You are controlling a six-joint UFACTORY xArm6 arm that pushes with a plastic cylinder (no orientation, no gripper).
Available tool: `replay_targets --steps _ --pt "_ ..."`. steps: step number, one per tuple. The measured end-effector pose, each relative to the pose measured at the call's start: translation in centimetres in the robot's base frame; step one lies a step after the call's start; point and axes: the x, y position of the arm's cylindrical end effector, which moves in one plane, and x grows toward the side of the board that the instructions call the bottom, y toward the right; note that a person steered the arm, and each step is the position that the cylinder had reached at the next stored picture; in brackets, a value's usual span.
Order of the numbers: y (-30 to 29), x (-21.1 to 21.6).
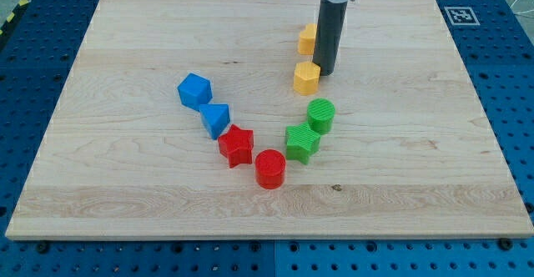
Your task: Move yellow hexagon above the green circle
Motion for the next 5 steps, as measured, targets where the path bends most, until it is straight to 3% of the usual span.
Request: replay_targets --steps 1,2,5 --pt "-0.3 -2.8" --pt "-0.9 -2.6" --pt "-1.7 1.3"
